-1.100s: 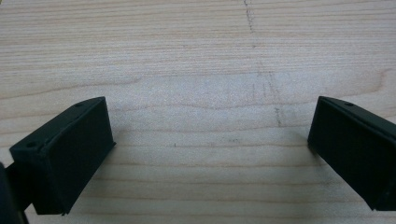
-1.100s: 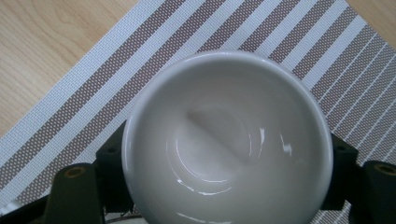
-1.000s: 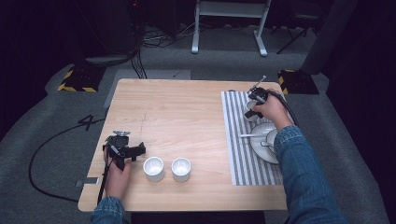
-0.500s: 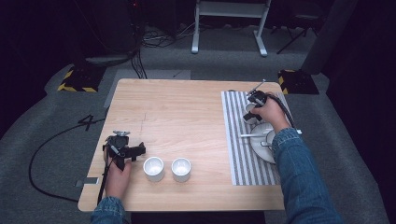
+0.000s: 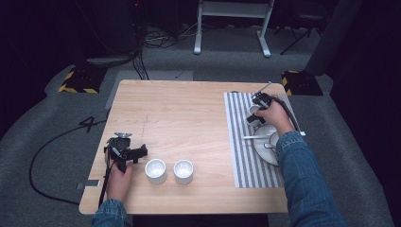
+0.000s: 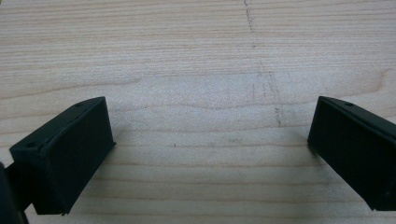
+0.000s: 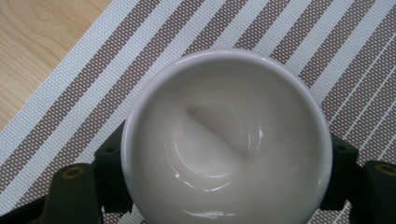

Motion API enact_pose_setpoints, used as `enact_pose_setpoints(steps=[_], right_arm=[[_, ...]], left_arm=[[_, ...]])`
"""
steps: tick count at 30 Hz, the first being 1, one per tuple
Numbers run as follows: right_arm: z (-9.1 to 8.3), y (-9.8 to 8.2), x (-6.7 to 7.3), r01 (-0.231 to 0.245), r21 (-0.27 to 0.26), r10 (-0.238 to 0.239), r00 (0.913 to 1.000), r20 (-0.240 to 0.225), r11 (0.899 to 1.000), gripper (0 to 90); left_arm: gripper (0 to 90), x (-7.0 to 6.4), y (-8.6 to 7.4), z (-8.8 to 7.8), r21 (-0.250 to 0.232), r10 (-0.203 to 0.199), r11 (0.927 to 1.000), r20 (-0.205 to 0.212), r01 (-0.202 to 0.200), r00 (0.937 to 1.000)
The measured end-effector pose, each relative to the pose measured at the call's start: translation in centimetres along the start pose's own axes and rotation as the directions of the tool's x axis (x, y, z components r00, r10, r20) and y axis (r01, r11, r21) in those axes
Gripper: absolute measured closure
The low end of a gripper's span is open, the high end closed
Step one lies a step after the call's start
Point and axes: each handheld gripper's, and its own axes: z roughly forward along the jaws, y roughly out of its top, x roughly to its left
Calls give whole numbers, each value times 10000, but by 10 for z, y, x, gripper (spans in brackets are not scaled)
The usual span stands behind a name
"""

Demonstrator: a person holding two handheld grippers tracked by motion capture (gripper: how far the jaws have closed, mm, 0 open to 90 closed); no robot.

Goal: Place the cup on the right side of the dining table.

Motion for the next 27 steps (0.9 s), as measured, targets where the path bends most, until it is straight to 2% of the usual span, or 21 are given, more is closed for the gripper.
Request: enact_pose_setpoints(steps=[3,6,13,15,21,27], right_arm=[[-2,1,1,-32,-21,32,10000,85,10000,259],[-9,1,2,-343,-418,347,9994,75,9985,241],[-35,1,8,-333,-935,367,9987,353,9951,208],[-44,-1,12,-299,-1122,338,9989,337,9932,228],[-73,-3,25,-29,-1559,66,9997,231,9878,227],[-92,-6,41,443,-1723,-428,9990,128,9841,225]], left_arm=[[2,0,0,0,0,-3,10000,2,3,10000],[2,0,0,0,-3,-3,10000,0,3,10000],[2,0,0,0,3,0,10000,4,0,10000],[2,0,0,0,-18,-10,10000,14,10,10000],[2,0,0,0,-27,-21,10000,15,21,10000],[2,0,0,0,2,19,10000,15,-19,10000]])
